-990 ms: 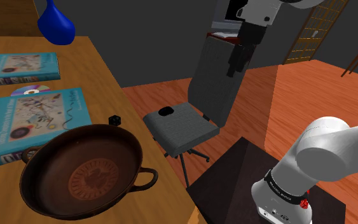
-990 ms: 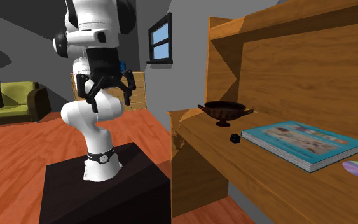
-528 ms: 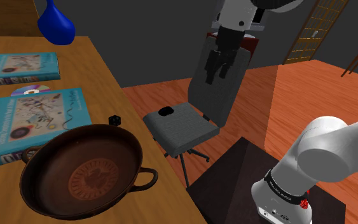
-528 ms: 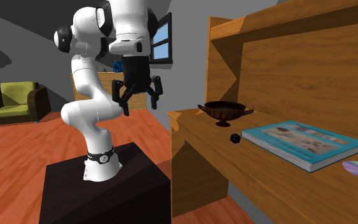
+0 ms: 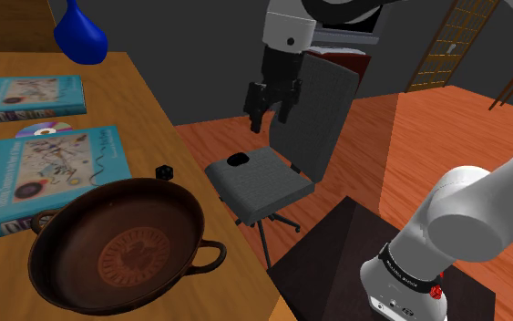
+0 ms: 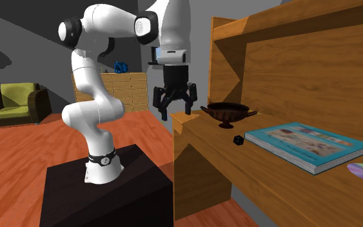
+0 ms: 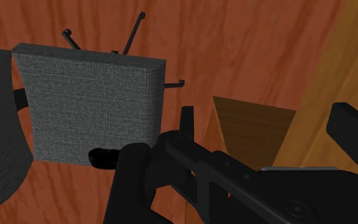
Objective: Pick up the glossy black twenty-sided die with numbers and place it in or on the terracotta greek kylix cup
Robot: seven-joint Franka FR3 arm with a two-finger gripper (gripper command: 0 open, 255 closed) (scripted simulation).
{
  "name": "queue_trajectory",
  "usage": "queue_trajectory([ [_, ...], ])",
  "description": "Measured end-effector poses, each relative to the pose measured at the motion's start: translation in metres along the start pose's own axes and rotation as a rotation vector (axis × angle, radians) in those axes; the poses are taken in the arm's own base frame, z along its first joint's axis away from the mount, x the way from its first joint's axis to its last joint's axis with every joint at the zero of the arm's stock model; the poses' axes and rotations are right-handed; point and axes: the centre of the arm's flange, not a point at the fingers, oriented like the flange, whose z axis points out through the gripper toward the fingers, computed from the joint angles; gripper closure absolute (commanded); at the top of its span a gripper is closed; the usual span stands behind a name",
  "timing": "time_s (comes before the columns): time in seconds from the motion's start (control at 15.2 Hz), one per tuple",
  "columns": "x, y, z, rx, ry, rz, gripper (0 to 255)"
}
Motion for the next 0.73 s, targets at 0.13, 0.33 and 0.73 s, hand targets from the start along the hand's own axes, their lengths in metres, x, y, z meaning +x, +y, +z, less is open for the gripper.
queue_trajectory([
  [0.13, 0.012, -0.023, 0.009, -0.003, -0.005, 0.015, 0],
  [0.33, 0.029, -0.060, 0.021, -0.008, -0.013, 0.037, 0],
  [0.73, 0.063, -0.129, 0.040, -0.016, -0.028, 0.079, 0],
])
